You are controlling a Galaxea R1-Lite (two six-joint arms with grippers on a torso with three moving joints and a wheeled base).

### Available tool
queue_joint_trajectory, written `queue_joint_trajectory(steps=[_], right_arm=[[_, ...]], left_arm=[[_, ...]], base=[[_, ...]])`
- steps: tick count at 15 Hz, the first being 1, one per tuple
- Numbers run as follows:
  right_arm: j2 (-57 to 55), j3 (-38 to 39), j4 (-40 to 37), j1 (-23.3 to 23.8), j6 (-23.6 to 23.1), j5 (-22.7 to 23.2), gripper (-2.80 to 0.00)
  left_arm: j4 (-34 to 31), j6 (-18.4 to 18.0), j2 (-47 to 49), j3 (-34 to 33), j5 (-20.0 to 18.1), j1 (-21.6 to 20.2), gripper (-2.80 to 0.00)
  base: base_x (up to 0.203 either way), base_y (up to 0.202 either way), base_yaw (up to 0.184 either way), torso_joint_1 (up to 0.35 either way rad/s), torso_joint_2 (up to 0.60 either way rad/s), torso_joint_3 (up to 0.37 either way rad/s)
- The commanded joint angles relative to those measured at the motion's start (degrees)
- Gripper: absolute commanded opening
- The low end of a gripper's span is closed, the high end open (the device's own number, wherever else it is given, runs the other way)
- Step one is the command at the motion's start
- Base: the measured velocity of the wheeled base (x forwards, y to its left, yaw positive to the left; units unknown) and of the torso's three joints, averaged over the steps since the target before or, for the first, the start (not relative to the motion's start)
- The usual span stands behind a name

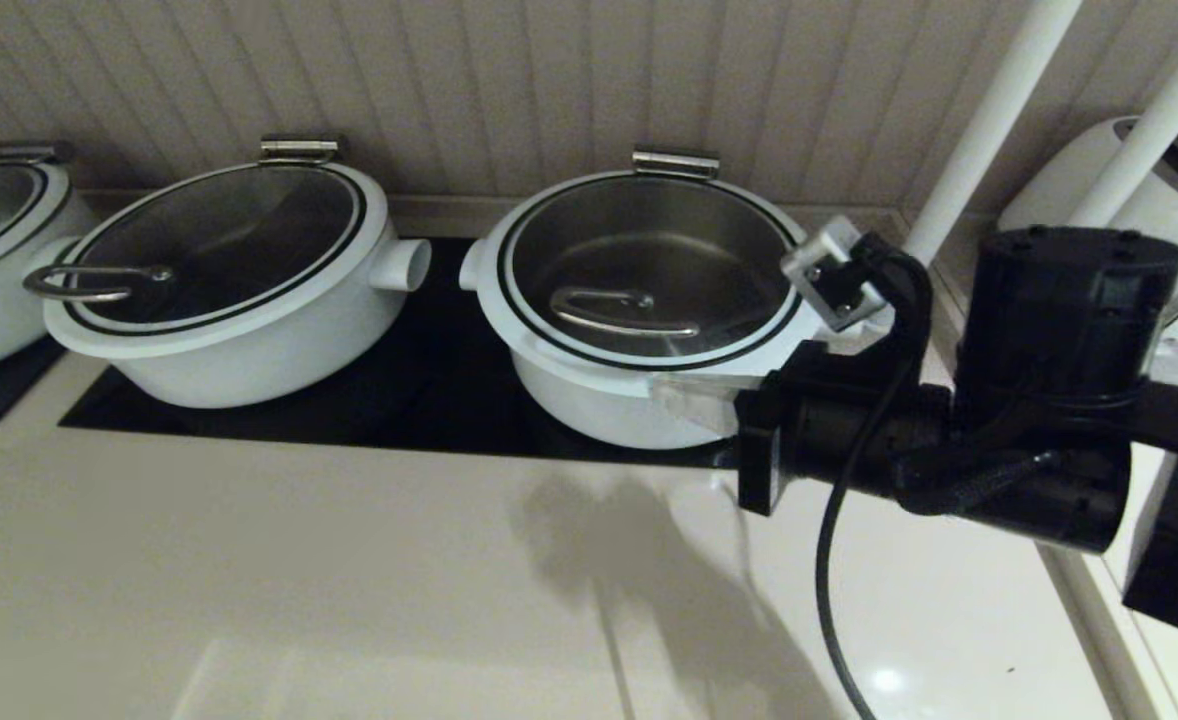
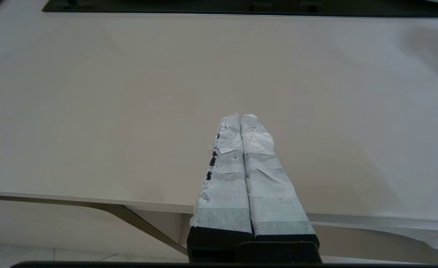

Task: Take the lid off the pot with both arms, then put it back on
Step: Open the food pot lid a small opening with the right arm

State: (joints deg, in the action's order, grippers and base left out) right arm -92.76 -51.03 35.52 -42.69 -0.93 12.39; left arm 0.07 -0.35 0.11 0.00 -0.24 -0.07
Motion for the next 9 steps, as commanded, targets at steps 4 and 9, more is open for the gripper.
queue_joint_trajectory(steps=[4, 9], right_arm=[[-1.51, -1.09, 0.71, 0.01, 0.05, -2.72, -2.80], [-2.43, -1.09, 4.38, 0.06, -0.04, -7.91, -2.80]], left_arm=[[0.02, 0.00, -0.02, 0.00, -0.02, -0.01, -2.80], [0.02, 0.00, -0.02, 0.00, -0.02, -0.01, -2.80]], base=[[0.000, 0.000, 0.000, 0.000, 0.00, 0.000], [0.000, 0.000, 0.000, 0.000, 0.00, 0.000]])
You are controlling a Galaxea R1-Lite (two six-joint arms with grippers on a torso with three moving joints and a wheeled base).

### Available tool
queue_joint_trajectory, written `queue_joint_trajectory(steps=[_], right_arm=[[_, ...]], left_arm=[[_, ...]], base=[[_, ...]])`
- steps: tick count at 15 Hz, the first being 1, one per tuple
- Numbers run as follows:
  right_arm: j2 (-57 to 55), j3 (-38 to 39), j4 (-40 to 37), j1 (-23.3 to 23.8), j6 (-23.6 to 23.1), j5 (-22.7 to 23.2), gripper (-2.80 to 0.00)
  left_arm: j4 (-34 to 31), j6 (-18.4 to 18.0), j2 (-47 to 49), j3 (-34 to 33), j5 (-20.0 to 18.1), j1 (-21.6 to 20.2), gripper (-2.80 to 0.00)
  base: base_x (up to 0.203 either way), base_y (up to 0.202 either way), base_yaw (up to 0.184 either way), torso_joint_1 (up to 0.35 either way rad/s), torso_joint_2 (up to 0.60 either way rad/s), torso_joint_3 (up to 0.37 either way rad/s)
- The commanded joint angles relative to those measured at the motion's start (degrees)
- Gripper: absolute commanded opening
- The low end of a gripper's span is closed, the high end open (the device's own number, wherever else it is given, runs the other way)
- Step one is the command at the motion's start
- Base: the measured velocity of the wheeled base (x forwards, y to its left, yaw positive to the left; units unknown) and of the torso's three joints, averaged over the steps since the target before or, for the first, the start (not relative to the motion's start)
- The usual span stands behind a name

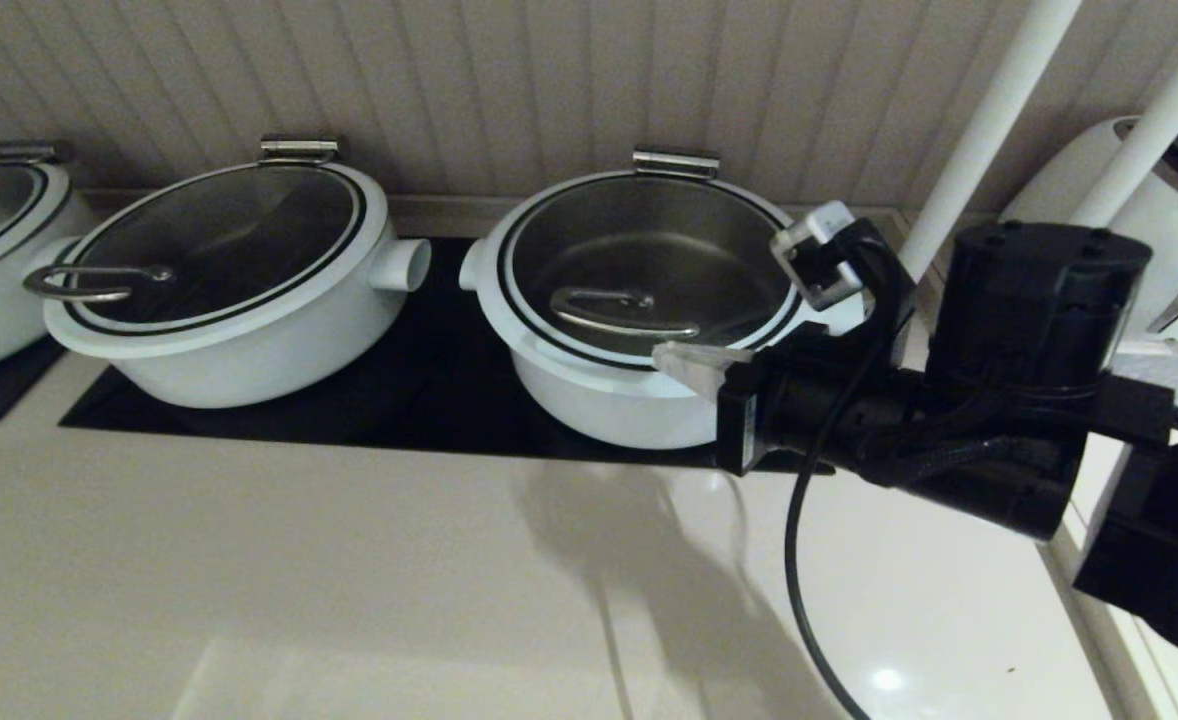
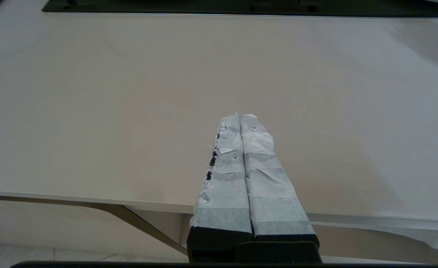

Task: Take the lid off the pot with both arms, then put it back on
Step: Open the food pot lid a small opening with the right arm

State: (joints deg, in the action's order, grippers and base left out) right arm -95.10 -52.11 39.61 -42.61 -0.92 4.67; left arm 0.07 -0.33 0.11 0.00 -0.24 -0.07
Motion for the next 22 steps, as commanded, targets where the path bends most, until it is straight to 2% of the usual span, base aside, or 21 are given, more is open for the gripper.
queue_joint_trajectory(steps=[1, 4, 10, 13, 22], right_arm=[[-0.09, -0.09, 0.30, 0.06, -0.04, -1.16, -2.80], [-0.09, -0.53, 0.30, 0.07, 0.04, -3.48, -2.80], [-1.56, -1.14, 1.13, 0.07, -0.04, -3.88, -2.80], [-3.97, -3.43, 4.32, 0.07, -0.08, -8.54, -2.80], [-2.81, -4.33, 5.47, 0.15, -0.31, -8.89, -2.80]], left_arm=[[0.01, -0.02, -0.02, 0.00, -0.02, -0.01, -2.80], [0.01, -0.02, -0.02, 0.00, -0.02, -0.01, -2.80], [0.01, -0.02, -0.02, 0.00, -0.02, -0.01, -2.80], [0.01, -0.02, -0.02, 0.00, -0.02, -0.01, -2.80], [-0.07, -0.81, -0.02, 0.00, -0.20, -0.01, -2.80]], base=[[0.000, 0.000, 0.000, 0.000, 0.00, 0.000], [0.000, 0.000, 0.000, 0.000, 0.00, 0.000], [0.000, 0.000, 0.000, 0.000, 0.00, 0.000], [0.000, 0.000, 0.000, 0.000, 0.00, 0.000], [0.000, 0.000, 0.000, 0.000, 0.00, 0.000]])
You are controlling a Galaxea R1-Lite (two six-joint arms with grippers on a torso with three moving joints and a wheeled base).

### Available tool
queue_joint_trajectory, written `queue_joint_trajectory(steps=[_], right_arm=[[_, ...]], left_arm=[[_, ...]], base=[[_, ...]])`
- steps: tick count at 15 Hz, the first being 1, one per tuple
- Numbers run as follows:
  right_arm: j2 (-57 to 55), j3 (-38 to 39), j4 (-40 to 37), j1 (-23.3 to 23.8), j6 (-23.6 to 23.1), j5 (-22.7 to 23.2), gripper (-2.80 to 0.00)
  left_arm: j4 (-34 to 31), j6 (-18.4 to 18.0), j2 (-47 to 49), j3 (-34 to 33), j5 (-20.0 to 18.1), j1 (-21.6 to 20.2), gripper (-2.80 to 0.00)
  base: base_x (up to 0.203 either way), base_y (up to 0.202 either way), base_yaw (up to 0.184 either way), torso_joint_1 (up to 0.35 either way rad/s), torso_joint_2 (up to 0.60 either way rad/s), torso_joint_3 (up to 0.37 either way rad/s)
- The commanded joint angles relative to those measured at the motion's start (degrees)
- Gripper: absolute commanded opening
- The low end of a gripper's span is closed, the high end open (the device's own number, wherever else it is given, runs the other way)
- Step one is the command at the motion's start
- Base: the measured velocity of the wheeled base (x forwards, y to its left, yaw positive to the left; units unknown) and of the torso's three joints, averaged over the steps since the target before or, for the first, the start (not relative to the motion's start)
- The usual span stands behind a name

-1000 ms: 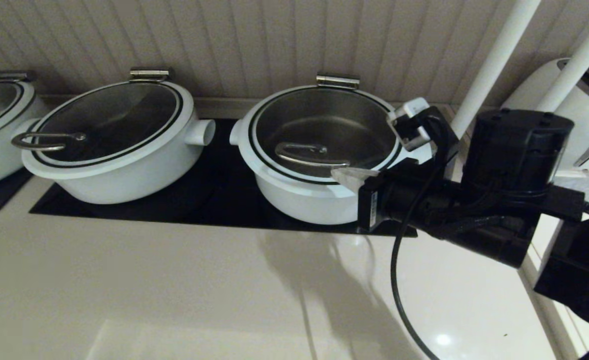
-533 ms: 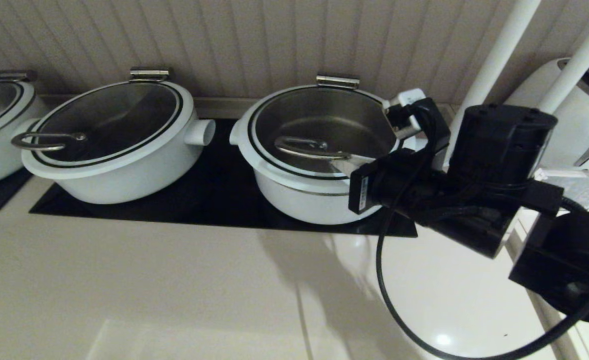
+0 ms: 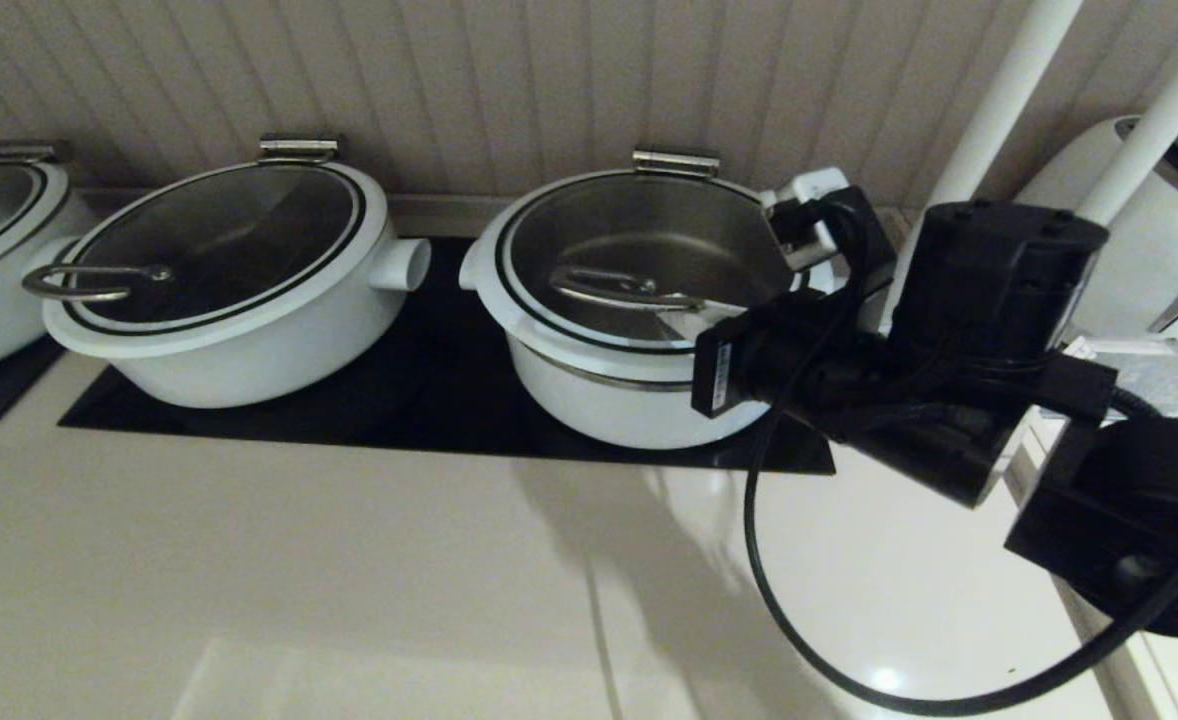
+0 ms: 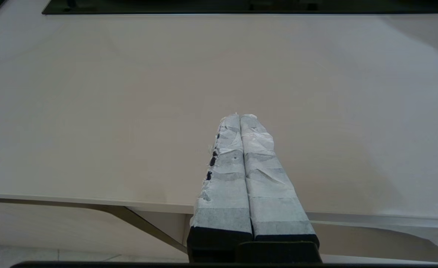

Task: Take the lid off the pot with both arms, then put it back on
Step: Open the food pot lid a small opening with the right arm

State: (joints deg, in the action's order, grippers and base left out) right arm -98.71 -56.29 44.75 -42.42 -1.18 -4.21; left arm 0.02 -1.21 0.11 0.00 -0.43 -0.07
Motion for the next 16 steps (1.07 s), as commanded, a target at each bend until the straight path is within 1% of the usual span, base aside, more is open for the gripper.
queue_joint_trajectory(steps=[1, 2, 3, 4, 5, 7, 8, 9, 11, 16], right_arm=[[0.88, -0.70, 0.19, 0.06, -0.05, -0.01, -2.80], [0.90, -1.15, 0.05, 0.08, -0.05, -0.01, -2.80], [1.00, -1.70, -0.12, 0.12, -0.05, -0.01, -2.80], [1.23, -2.07, -0.27, 0.15, -0.05, -0.01, -2.80], [1.41, -2.07, -0.67, 0.23, -0.05, -0.01, -2.80], [1.59, -2.07, -0.72, 0.32, -0.05, -0.01, -2.80], [1.76, -2.10, -0.81, 0.32, -0.05, -0.01, -2.80], [1.84, -2.15, -0.81, 0.41, -0.05, -0.01, -2.80], [1.85, -2.16, -0.81, 0.41, -0.05, -0.01, -2.80], [1.85, -2.51, -0.79, 0.41, -0.14, -0.01, -2.80]], left_arm=[[0.06, -0.09, -0.02, 0.00, -0.01, -0.01, -2.80], [0.06, -0.35, -0.02, 0.00, -0.09, -0.01, -2.80], [0.24, -1.43, -0.02, 0.00, -0.32, -0.01, -2.80], [0.43, -3.47, -0.02, 0.00, -0.55, -0.01, -2.80], [0.50, -4.86, -0.02, 0.02, -1.59, -0.01, -2.80], [0.40, -7.30, -0.02, 0.84, -2.41, -0.01, -2.80], [0.10, -7.50, 0.00, 2.01, -4.73, -0.01, -2.80], [-0.19, -7.44, 0.59, 3.90, -8.15, -0.01, -2.80], [0.12, -7.54, 4.68, 6.88, -12.73, -0.03, -2.80], [0.86, -7.21, 18.00, 16.44, -19.23, -0.01, -2.80]], base=[[0.000, 0.000, 0.000, 0.000, 0.00, 0.000], [0.000, 0.000, 0.000, 0.000, 0.00, 0.000], [0.000, 0.000, 0.000, 0.000, 0.00, 0.000], [0.000, 0.000, 0.000, 0.000, 0.00, 0.000], [0.000, 0.000, 0.000, 0.000, 0.00, 0.000], [0.000, 0.000, 0.000, 0.000, 0.00, 0.000], [0.000, 0.000, 0.000, 0.000, 0.00, 0.000], [0.000, 0.000, 0.000, 0.000, 0.00, 0.000], [0.000, 0.000, 0.000, 0.000, 0.00, 0.000], [0.000, 0.000, 0.000, 0.000, 0.00, 0.000]])
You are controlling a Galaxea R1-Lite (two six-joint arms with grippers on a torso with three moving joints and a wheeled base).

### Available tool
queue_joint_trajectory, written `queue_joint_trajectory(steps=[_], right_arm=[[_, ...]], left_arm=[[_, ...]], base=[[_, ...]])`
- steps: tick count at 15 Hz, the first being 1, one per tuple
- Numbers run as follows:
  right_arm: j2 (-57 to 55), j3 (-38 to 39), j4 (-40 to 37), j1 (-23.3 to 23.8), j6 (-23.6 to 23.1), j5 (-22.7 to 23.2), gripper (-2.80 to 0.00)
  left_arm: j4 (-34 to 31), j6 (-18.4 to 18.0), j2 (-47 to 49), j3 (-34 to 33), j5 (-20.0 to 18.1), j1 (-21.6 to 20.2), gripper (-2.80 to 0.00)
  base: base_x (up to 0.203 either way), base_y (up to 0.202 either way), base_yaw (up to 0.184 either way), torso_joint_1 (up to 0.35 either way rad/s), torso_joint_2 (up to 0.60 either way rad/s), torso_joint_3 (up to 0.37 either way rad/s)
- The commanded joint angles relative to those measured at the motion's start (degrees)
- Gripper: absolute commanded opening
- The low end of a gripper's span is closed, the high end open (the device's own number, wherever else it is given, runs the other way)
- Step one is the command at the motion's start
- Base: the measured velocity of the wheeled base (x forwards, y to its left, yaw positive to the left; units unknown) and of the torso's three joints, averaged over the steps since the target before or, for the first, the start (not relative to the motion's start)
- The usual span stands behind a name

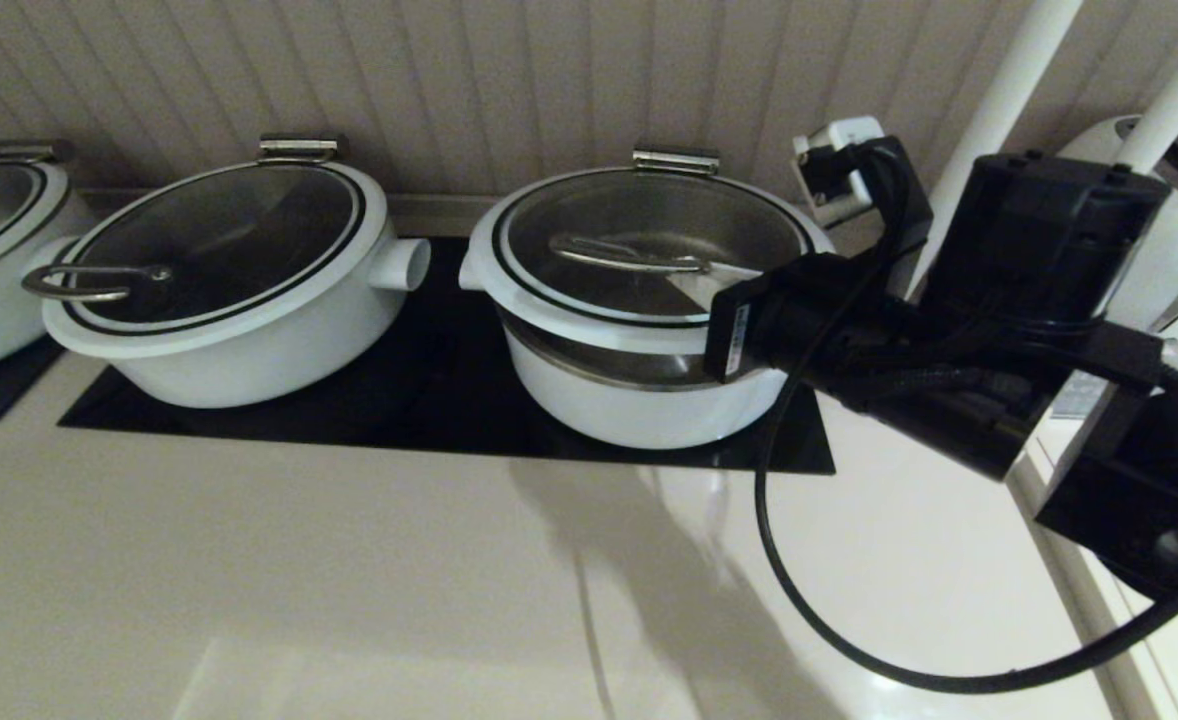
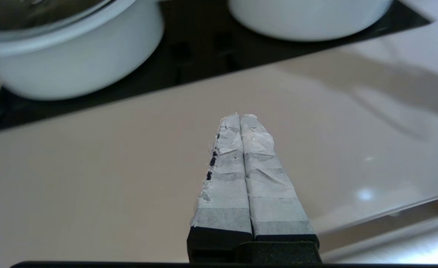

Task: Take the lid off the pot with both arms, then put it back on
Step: Open the food pot lid a small opening with the right arm

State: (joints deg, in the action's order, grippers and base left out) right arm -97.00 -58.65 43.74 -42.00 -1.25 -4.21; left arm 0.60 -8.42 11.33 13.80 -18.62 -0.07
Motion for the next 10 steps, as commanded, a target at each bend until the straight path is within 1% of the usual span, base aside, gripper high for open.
queue_joint_trajectory(steps=[1, 2, 4, 6, 10], right_arm=[[0.15, -0.26, 0.29, -0.02, -0.06, -0.01, -2.80], [0.15, -0.33, 0.21, -0.02, -0.04, -0.01, -2.80], [-0.12, -0.57, 0.21, -0.02, -0.05, -0.01, -2.80], [-0.51, -1.16, 0.12, -0.02, -0.06, -0.01, -2.80], [-1.34, -1.64, 0.12, -0.02, -0.04, -0.01, -2.80]], left_arm=[[1.87, 0.07, 9.56, 3.64, -1.89, -0.01, -2.80], [4.74, 0.11, 12.76, 4.27, -2.42, -0.01, -2.80], [13.03, 0.14, 21.82, 5.70, -2.96, 0.06, -2.80], [19.83, 0.16, 30.42, 7.57, -3.17, 1.29, -2.80], [29.52, 0.18, 44.06, 8.76, -3.07, 10.90, -2.80]], base=[[0.000, 0.000, 0.000, 0.000, 0.00, 0.000], [0.000, 0.000, 0.000, 0.000, 0.00, 0.000], [0.000, 0.000, 0.000, 0.000, 0.00, 0.000], [0.000, 0.000, 0.000, 0.000, 0.00, 0.000], [0.000, 0.000, 0.000, 0.000, 0.00, 0.000]])
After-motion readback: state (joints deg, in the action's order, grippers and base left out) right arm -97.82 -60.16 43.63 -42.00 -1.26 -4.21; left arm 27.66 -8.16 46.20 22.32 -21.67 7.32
